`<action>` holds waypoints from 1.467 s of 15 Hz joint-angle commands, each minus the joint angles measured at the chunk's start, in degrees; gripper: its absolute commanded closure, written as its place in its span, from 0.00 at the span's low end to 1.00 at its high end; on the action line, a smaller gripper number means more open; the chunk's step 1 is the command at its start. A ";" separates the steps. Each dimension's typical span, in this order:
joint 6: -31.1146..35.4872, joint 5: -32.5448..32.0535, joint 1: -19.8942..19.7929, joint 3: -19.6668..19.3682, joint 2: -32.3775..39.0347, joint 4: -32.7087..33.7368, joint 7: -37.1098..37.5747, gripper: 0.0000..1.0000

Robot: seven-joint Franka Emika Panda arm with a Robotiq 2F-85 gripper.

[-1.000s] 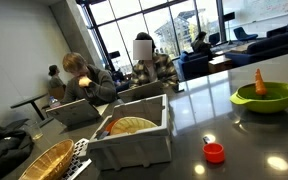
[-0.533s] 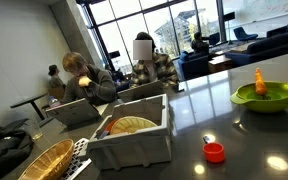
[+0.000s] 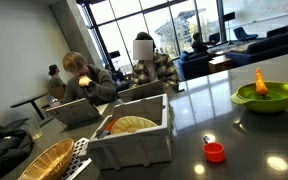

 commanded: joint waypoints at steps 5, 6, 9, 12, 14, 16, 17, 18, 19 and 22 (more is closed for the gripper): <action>-0.27 -1.51 1.69 -1.49 0.81 -2.76 -0.66 0.86; -0.29 -1.51 1.76 -1.50 0.81 -2.81 -0.66 0.97; 0.09 0.17 1.72 -0.21 0.89 0.53 -1.78 0.97; 0.34 3.54 4.28 2.30 0.90 4.07 -1.68 0.97; -0.46 6.24 6.12 4.53 0.76 6.93 -2.05 0.97; -2.24 7.21 8.11 6.43 -0.13 9.54 -2.58 0.97; -3.02 7.21 9.25 7.37 -0.53 10.27 -2.61 0.97; -4.55 6.84 10.04 8.16 -0.79 10.80 -2.80 0.97; -5.02 6.70 10.97 8.90 -1.65 11.41 -2.71 0.97; -8.26 6.23 12.27 10.45 -3.26 12.25 -3.34 0.97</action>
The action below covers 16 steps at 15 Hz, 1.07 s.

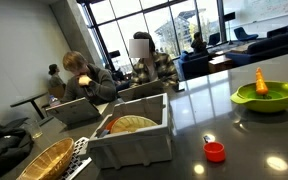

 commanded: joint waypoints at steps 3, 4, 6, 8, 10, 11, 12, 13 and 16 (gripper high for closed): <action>-5.63 0.14 -0.07 2.18 -1.97 1.15 -2.12 0.97; -6.02 0.05 0.03 2.38 -2.44 1.18 -2.39 0.97; -7.44 -0.20 0.25 2.62 -3.04 0.94 -2.60 0.97; -8.48 -0.17 0.70 2.98 -3.79 0.58 -2.44 0.97; -10.04 -0.40 0.95 3.22 -4.46 0.55 -2.64 0.97; -10.71 -0.34 1.15 3.51 -4.79 0.37 -2.55 0.97; -11.78 -0.62 1.35 3.55 -5.18 0.33 -2.64 0.97; -12.48 -0.72 1.65 3.66 -5.56 0.21 -2.61 0.97; -15.05 -1.36 2.13 3.44 -6.66 0.05 -2.80 0.97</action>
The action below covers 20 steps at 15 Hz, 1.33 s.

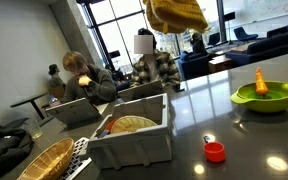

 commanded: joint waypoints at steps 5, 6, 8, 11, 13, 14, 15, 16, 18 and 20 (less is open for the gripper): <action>-1.07 -0.12 0.18 0.03 -1.29 -0.05 -0.02 0.86; -1.07 -0.12 0.16 0.03 -1.31 -0.07 -0.02 0.86; -1.19 -0.12 0.04 -0.06 -1.23 0.69 -0.45 0.97; -2.86 -0.03 1.04 1.39 -3.70 2.96 -0.26 0.97; -4.51 -0.20 1.62 2.35 -5.41 3.82 0.07 0.97; -5.28 -0.57 1.90 2.50 -6.53 4.47 0.39 0.97; -5.78 -0.63 2.23 2.73 -7.61 4.81 0.37 0.97; -6.49 -0.89 2.42 2.72 -8.75 5.42 0.49 0.97; -8.03 -1.36 2.58 2.66 -11.13 6.42 0.56 0.97; -9.88 -2.05 1.66 2.37 -13.59 7.19 0.71 0.97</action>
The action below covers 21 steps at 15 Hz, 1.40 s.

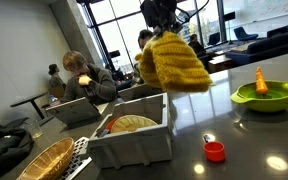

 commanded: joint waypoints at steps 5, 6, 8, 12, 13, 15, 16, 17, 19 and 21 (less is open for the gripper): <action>-6.50 -4.95 -7.95 -0.96 -6.88 2.36 3.10 0.97; -6.46 -6.05 -9.34 -1.46 -7.70 2.98 3.78 0.97; -6.69 -7.84 -11.67 -2.13 -8.74 4.01 4.77 0.97; -6.26 -8.70 -13.37 -2.20 -9.33 4.51 7.59 0.97; -6.09 -8.41 -13.21 -1.97 -9.27 4.52 8.48 0.97; -6.00 -7.96 -12.52 -1.52 -9.18 4.69 9.93 0.97; -6.63 -10.90 -6.91 -3.91 -8.01 -2.93 6.09 0.97; -5.99 -8.07 -11.26 -1.58 -9.17 4.66 10.42 0.97; -6.88 -11.09 -4.99 -3.85 -8.42 -3.18 6.36 0.97; -6.70 -8.50 -8.89 -1.32 -9.97 4.21 10.60 0.97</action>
